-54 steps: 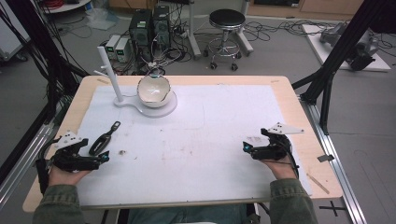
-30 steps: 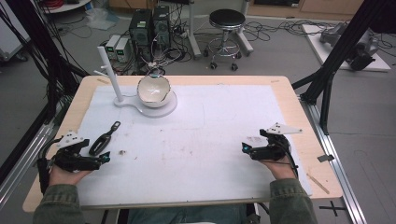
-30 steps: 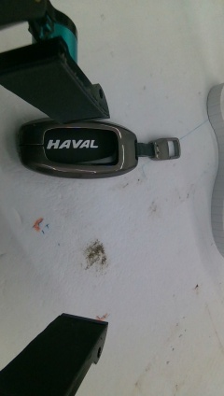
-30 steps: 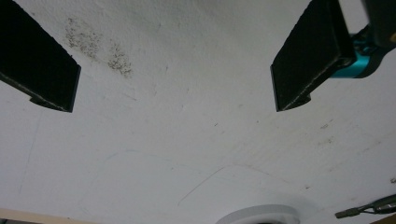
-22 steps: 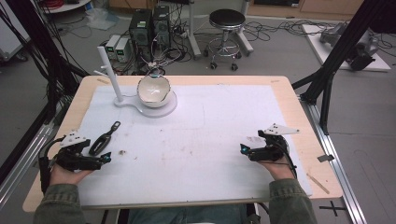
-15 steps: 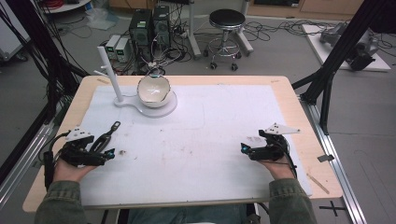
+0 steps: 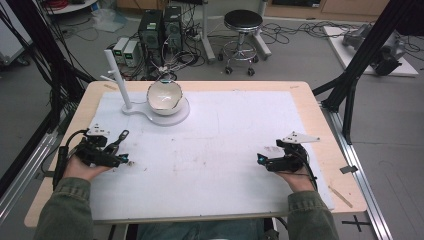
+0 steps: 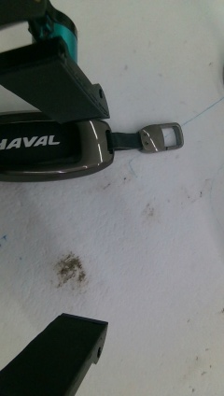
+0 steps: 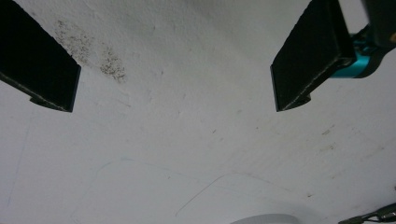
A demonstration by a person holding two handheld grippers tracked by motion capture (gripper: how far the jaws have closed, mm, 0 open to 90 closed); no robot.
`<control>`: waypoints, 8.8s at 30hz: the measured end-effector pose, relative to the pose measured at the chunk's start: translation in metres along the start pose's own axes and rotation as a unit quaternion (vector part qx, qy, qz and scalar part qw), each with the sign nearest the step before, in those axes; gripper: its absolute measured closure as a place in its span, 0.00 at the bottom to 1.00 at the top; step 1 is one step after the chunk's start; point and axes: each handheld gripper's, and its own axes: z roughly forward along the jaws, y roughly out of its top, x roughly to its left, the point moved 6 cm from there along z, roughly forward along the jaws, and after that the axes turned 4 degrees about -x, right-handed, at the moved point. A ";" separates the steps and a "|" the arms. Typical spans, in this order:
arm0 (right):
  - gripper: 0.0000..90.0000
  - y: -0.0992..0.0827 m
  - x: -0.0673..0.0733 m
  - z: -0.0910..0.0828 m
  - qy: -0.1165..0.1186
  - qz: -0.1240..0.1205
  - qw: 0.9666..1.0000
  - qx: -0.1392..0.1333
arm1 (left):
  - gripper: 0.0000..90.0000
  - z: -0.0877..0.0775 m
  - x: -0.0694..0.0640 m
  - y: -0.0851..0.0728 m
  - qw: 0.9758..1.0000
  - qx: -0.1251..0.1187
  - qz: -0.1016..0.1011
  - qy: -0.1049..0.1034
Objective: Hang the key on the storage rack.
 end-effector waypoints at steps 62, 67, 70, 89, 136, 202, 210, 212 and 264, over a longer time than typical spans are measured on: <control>0.01 -0.002 0.001 0.000 -0.010 -0.011 1.000 0.012 | 0.58 0.058 0.047 0.028 0.971 0.238 0.022 -0.017; 0.01 -0.001 0.003 -0.003 -0.016 -0.010 1.000 0.008 | 0.76 0.056 0.047 0.028 0.971 0.235 0.021 -0.020; 0.01 -0.002 0.005 -0.002 -0.020 -0.015 1.000 0.014 | 0.86 0.055 0.045 0.025 0.979 0.202 0.010 -0.024; 0.01 -0.002 0.006 -0.005 -0.032 -0.011 0.999 0.011 | 0.92 0.031 0.052 0.012 0.992 0.102 -0.044 -0.065; 0.01 -0.003 0.004 -0.007 -0.034 -0.010 0.999 0.010 | 0.91 -0.052 0.064 0.099 0.994 0.044 0.037 -0.092; 0.01 -0.009 -0.001 -0.009 -0.039 -0.015 0.999 0.023 | 0.91 -0.051 0.097 0.179 0.999 0.030 0.029 0.016; 0.01 -0.012 -0.001 -0.006 -0.039 -0.018 0.999 0.034 | 0.90 -0.043 0.097 0.174 0.999 0.019 0.030 0.027; 0.01 -0.012 0.000 -0.006 -0.038 -0.020 0.998 0.035 | 0.90 -0.039 0.097 0.173 0.999 0.019 0.031 0.031; 0.01 -0.005 0.000 -0.010 -0.022 -0.015 1.000 0.015 | 0.02 -0.019 0.019 0.081 0.999 -0.031 -0.018 0.003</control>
